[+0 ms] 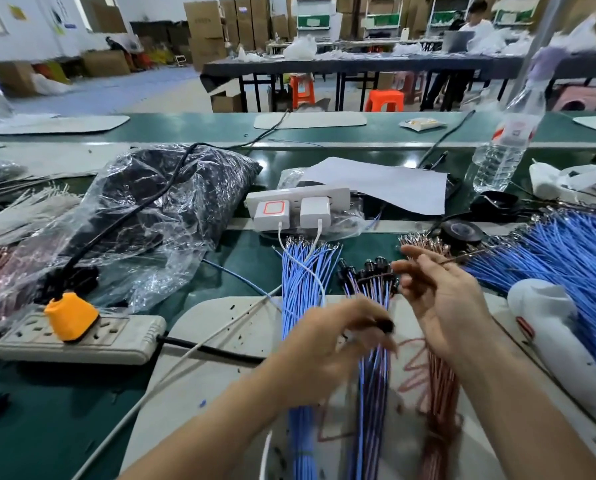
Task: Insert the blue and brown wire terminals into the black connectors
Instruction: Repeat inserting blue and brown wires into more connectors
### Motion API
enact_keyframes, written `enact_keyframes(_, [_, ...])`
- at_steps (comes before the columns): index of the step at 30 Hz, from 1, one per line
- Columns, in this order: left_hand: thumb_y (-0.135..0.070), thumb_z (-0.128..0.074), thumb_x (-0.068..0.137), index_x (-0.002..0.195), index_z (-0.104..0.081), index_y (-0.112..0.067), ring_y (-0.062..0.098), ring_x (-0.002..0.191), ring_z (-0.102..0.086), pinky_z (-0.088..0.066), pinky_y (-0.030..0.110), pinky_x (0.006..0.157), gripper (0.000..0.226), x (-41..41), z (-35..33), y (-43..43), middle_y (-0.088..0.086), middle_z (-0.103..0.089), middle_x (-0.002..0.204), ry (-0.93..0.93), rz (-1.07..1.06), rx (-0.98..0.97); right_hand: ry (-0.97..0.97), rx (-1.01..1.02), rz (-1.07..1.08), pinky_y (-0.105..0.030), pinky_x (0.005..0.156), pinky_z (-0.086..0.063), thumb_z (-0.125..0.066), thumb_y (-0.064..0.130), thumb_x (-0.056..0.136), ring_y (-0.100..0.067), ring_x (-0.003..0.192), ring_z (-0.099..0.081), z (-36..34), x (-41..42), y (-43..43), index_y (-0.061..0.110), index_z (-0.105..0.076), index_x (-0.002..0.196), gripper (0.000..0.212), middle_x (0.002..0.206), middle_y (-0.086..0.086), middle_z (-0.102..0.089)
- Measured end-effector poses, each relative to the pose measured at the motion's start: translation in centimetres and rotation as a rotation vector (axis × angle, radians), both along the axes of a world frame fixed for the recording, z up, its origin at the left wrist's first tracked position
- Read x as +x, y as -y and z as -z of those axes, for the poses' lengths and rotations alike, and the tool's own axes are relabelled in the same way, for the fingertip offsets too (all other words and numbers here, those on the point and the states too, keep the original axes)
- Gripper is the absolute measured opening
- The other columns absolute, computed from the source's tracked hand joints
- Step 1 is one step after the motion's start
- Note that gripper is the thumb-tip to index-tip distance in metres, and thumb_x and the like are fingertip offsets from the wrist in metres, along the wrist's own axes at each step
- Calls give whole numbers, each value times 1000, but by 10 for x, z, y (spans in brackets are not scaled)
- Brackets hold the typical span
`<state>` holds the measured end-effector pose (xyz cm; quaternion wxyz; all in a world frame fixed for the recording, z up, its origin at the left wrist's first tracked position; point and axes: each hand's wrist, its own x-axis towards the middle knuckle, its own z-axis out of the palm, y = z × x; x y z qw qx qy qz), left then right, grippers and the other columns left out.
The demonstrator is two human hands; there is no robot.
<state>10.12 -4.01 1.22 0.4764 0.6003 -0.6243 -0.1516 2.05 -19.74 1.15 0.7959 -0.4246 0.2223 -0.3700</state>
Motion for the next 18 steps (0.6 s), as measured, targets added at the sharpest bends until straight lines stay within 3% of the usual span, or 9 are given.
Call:
enact_keyframes(4, [7,-42,96,100,-42,-17,-5,83,-59,-43,12,81,25,25,8,5,1,-70,97,-130,-323,-131,17,-299,112,-24,52,-54,-32,27,104,-24,55,-66,-10,-2,-16,16,-50,90,25,68,-12,-71])
enact_keyframes(6, [9,-41,96,100,-40,-22,-9,94,-59,-40,8,84,32,27,11,7,0,-69,104,-116,-340,-85,28,-490,138,-26,55,-55,-33,30,102,-25,59,-68,-14,-2,-27,17,-50,91,24,70,-10,-71])
enact_keyframes(10, [7,-44,95,99,-39,-31,-15,102,-53,-35,4,86,38,27,15,8,-20,-61,107,-55,-340,-38,30,-771,198,-30,61,-56,-35,38,99,-24,63,-68,-16,-4,-47,23,-52,93,24,75,-6,-71])
enact_keyframes(14, [6,-46,95,97,-41,-37,-21,90,-51,-33,0,78,43,28,16,7,-29,-56,100,-37,-346,-49,23,-897,212,-29,62,-55,-36,49,99,-19,63,-69,-15,-3,-54,23,-51,96,30,76,-3,-71])
enact_keyframes(18, [2,-47,95,96,-43,-40,-18,98,-52,-35,2,84,42,27,15,7,-31,-55,100,-49,-344,-48,3,-963,209,-32,62,-56,-35,48,99,-17,64,-69,-14,-2,-57,23,-52,96,30,75,-1,-71])
